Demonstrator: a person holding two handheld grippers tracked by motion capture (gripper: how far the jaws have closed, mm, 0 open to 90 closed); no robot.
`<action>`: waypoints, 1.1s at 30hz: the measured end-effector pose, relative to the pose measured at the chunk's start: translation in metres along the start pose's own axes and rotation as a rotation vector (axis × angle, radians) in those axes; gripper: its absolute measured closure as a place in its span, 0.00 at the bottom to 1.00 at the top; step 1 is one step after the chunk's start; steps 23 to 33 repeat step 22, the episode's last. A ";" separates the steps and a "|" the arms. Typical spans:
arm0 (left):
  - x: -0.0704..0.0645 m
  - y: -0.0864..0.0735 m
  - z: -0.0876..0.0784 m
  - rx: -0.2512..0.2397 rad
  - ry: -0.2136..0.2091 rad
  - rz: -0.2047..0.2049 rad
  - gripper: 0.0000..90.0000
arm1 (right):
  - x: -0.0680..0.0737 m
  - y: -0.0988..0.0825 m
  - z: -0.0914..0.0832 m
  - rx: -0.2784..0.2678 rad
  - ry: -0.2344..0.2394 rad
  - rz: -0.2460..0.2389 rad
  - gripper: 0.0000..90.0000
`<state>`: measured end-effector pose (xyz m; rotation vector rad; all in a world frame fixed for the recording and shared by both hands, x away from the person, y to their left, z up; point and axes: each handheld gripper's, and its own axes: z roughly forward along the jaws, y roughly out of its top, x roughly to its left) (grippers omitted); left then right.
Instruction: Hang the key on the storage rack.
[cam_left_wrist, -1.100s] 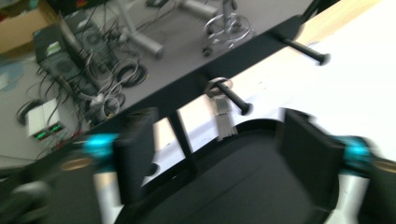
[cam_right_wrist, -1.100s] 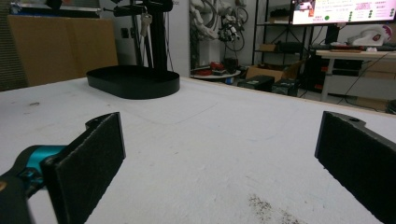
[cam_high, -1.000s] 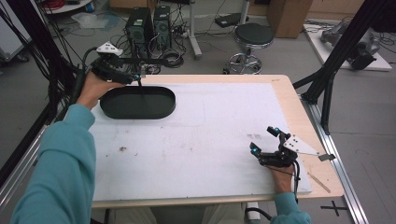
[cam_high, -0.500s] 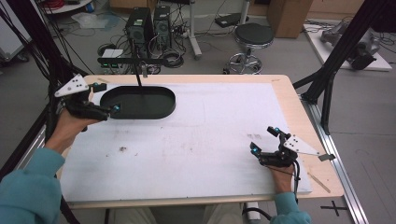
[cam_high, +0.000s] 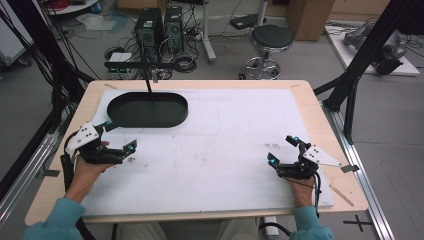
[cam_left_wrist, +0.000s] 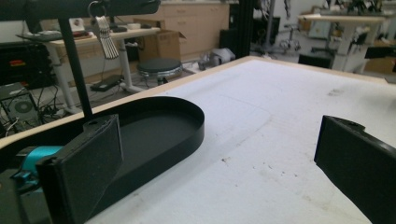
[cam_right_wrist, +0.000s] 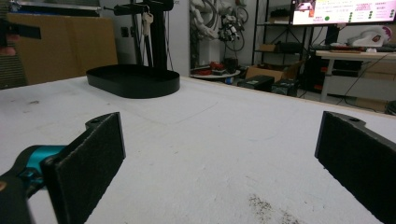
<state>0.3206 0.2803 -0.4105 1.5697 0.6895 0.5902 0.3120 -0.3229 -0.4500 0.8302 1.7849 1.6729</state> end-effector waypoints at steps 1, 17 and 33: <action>-0.002 -0.004 -0.001 -0.011 0.006 -0.004 0.02 | 0.000 0.000 0.000 0.000 0.000 -0.001 0.01; -0.013 -0.051 -0.026 -0.129 0.021 -0.008 0.02 | 0.000 0.000 0.000 0.000 -0.004 -0.006 0.01; -0.015 -0.052 -0.026 -0.132 0.035 -0.002 0.02 | 0.000 0.000 0.000 0.001 -0.003 -0.003 0.01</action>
